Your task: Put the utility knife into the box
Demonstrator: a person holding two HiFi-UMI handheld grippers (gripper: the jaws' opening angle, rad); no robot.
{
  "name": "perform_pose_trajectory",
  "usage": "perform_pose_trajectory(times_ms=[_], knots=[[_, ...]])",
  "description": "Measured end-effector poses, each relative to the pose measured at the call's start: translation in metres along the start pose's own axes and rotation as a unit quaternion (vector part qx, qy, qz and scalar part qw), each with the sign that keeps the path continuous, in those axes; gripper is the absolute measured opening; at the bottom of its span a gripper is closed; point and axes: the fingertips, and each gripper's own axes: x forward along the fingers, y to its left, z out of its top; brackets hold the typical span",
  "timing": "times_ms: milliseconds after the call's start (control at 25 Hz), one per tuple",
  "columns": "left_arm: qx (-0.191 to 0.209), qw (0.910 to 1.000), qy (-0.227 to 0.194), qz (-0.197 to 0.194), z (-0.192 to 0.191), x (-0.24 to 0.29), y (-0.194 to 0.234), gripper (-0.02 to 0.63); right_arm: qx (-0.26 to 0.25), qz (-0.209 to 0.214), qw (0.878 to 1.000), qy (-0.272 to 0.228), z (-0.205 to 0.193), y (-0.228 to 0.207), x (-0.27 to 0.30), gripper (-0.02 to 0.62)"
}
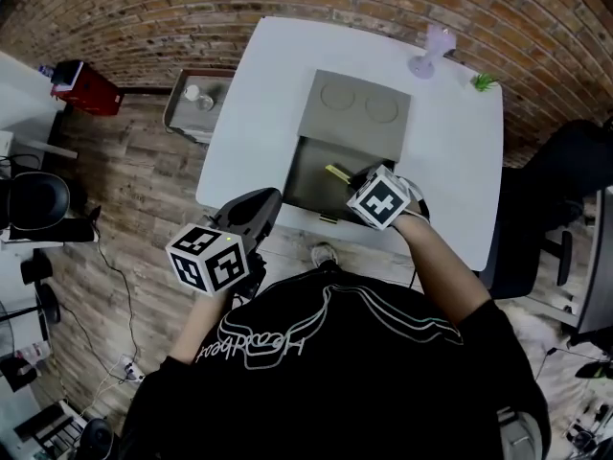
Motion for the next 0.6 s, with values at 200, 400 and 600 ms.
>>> perform_pose_trajectory(times_ms=[200, 400, 600], knots=[[-0.004, 1.0, 0.002, -0.003, -0.005, -0.006, 0.009, 0.037, -0.041, -0.014, 0.999, 0.03, 0.001, -0.004, 0.014, 0.069], [-0.008, 1.0, 0.002, -0.005, -0.009, -0.014, 0.014, 0.037, -0.041, -0.014, 0.998, 0.051, -0.007, 0.001, 0.019, 0.069], [-0.002, 0.9999, 0.003, -0.011, -0.007, -0.017, 0.013, 0.037, -0.042, -0.021, 0.998, 0.047, -0.008, -0.003, 0.019, 0.069]])
